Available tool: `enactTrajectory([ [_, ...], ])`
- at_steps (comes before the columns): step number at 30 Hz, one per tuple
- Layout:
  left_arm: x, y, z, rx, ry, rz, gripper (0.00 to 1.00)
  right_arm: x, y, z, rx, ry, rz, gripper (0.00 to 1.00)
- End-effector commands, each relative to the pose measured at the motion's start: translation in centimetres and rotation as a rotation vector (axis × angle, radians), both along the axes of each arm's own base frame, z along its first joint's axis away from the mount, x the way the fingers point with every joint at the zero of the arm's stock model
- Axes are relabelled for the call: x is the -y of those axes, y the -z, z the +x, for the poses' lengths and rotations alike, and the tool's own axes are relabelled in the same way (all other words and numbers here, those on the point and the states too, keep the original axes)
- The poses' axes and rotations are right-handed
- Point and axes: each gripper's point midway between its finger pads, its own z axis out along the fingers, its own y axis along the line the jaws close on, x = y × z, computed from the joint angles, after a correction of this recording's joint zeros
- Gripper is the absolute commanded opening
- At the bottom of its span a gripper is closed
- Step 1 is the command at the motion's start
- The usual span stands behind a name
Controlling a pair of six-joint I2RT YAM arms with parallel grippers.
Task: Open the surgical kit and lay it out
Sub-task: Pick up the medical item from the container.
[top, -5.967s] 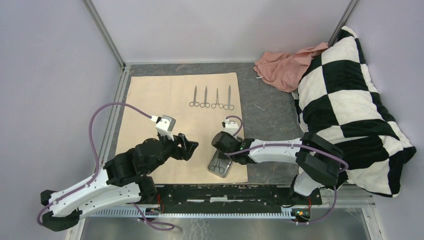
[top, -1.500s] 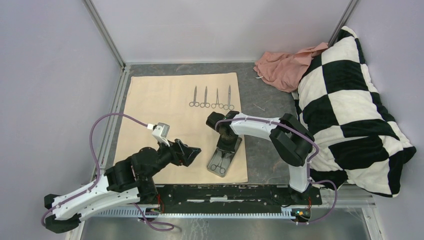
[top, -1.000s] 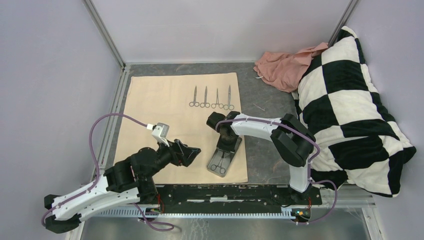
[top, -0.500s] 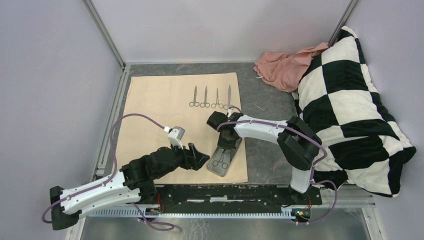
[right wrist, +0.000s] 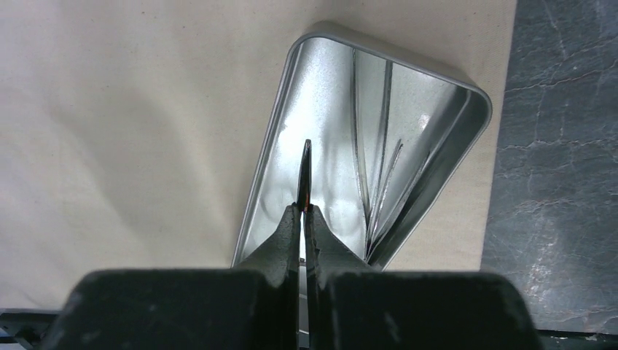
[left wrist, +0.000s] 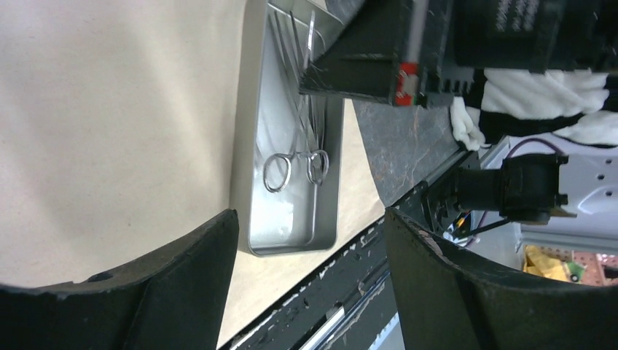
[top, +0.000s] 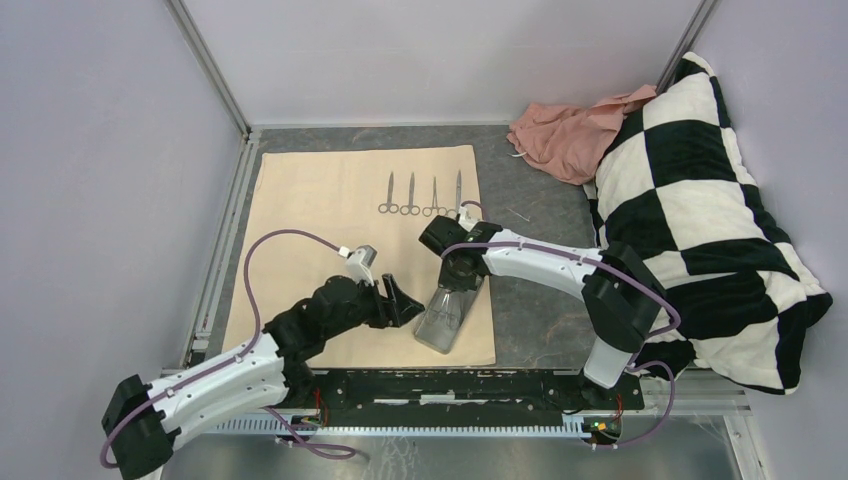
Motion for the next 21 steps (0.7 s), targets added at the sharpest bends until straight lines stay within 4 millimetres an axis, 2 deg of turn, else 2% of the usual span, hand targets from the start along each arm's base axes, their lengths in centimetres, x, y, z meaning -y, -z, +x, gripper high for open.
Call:
enactTrajectory([
  [1, 1.3, -1.7, 0.5, -0.005, 0.072, -0.126, 0.79, 0.6, -2.0, 0.8, 0.076, -0.004, 0.004, 0.0],
  [6, 2.3, -0.8, 0.7, -0.037, 0.134, -0.155, 0.76, 0.5, -3.1, 1.0, 0.099, -0.016, 0.024, 0.0],
  [11, 4.0, -1.4, 0.8, -0.025, 0.209, -0.19, 0.73, 0.0, -4.1, 0.8, 0.105, -0.031, 0.062, 0.0],
  [16, 4.6, -0.3, 1.5, -0.038, 0.211, -0.161, 0.73, -0.2, -5.2, 0.8, 0.118, -0.038, 0.091, 0.0],
  [21, 4.7, 1.6, 2.3, -0.055, 0.198, -0.109, 0.71, -0.5, -6.0, 0.7, 0.129, -0.042, 0.123, 0.0],
])
